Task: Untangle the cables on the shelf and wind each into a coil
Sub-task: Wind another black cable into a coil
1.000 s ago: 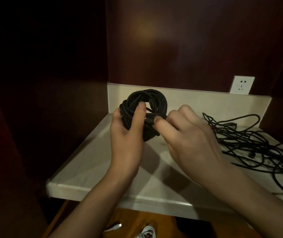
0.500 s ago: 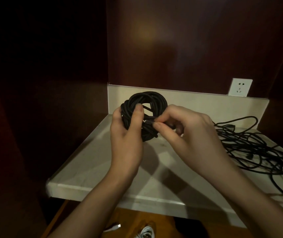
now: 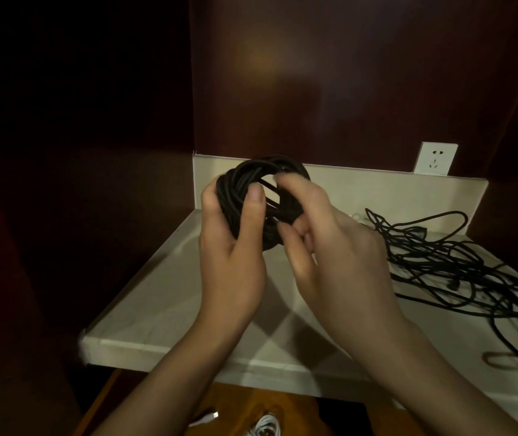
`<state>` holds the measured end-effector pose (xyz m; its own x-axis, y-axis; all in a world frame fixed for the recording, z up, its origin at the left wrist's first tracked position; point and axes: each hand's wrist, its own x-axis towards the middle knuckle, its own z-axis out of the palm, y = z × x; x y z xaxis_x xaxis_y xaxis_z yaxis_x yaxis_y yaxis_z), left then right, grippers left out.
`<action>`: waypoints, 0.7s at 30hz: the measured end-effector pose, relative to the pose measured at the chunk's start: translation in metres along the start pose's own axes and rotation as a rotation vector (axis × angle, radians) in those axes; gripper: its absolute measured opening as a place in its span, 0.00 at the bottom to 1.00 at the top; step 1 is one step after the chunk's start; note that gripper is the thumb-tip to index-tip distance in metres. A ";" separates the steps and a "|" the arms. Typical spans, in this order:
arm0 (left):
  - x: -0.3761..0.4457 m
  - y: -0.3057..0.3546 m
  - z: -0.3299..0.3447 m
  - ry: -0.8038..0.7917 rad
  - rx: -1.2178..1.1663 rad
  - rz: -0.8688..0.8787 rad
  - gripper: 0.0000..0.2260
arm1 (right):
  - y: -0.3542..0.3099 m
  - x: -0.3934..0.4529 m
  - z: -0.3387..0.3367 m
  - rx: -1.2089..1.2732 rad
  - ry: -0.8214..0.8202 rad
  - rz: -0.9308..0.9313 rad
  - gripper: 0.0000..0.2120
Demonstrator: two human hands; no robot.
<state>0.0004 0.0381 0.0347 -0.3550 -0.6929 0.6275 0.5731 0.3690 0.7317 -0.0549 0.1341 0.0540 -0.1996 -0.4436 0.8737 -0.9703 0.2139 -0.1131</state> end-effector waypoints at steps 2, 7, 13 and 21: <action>0.002 0.000 -0.002 -0.024 0.007 -0.016 0.10 | 0.006 0.000 0.002 -0.005 -0.016 0.004 0.13; 0.008 -0.006 -0.007 -0.095 0.076 -0.074 0.18 | 0.015 -0.006 0.015 0.106 -0.197 0.187 0.14; 0.011 -0.008 -0.008 -0.045 0.040 -0.083 0.21 | 0.012 -0.003 0.015 0.168 -0.262 0.282 0.16; 0.015 -0.010 -0.016 -0.086 0.149 -0.064 0.29 | 0.020 0.013 0.011 -0.014 -0.424 0.261 0.15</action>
<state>0.0014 0.0137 0.0330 -0.4525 -0.6647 0.5945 0.4339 0.4183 0.7980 -0.0785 0.1234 0.0577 -0.4765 -0.6881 0.5473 -0.8791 0.3752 -0.2938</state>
